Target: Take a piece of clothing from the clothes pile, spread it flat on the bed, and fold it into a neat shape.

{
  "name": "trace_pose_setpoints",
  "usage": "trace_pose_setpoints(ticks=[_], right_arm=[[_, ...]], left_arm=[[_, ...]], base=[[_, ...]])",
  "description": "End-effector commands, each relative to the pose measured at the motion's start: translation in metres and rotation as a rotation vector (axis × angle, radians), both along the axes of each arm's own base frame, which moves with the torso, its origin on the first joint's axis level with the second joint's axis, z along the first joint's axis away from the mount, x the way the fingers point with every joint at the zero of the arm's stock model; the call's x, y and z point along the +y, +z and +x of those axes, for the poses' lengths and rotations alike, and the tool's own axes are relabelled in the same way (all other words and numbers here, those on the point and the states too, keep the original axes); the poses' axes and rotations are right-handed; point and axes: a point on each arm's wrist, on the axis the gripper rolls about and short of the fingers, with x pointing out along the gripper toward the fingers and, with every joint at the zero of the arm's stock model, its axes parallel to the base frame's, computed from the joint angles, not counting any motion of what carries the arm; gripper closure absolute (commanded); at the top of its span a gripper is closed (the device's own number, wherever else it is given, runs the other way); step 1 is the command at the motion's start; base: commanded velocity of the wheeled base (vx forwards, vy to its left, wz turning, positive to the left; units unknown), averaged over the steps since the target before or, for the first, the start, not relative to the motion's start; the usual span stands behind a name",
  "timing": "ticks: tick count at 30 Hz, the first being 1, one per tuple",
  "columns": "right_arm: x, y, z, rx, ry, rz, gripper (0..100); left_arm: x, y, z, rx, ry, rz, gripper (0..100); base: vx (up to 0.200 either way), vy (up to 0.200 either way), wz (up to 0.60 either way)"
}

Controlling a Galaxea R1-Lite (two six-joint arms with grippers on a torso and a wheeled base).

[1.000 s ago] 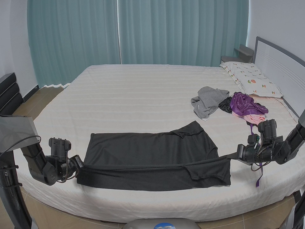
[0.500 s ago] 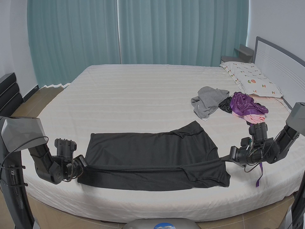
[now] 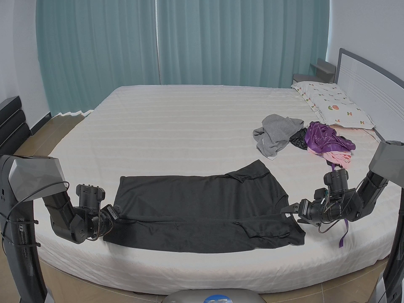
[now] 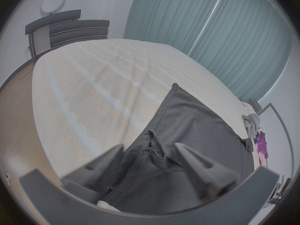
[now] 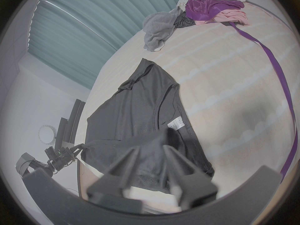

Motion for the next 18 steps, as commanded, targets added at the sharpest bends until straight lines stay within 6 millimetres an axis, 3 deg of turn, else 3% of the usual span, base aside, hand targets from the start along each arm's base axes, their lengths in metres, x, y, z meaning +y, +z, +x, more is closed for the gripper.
trace_pose_setpoints(ticks=[1,6,12,18], right_arm=[[0.001,0.007,-0.015,-0.007,-0.019,0.035,0],[0.004,0.011,-0.033,-0.011,-0.084,0.128,0],[0.002,0.007,-0.043,-0.034,-0.124,0.179,0],[0.002,0.004,-0.049,-0.028,-0.13,0.184,0]], left_arm=[[-0.001,0.015,-0.004,-0.039,0.006,-0.012,0],[0.002,0.04,-0.01,-0.112,0.039,-0.052,0],[0.0,0.044,-0.01,-0.155,0.101,-0.158,0],[-0.008,0.042,-0.013,-0.134,0.067,-0.175,0]], base=[[0.0,0.0,0.0],[0.0,0.0,0.0],[0.0,0.0,0.0],[0.2,0.0,0.0]])
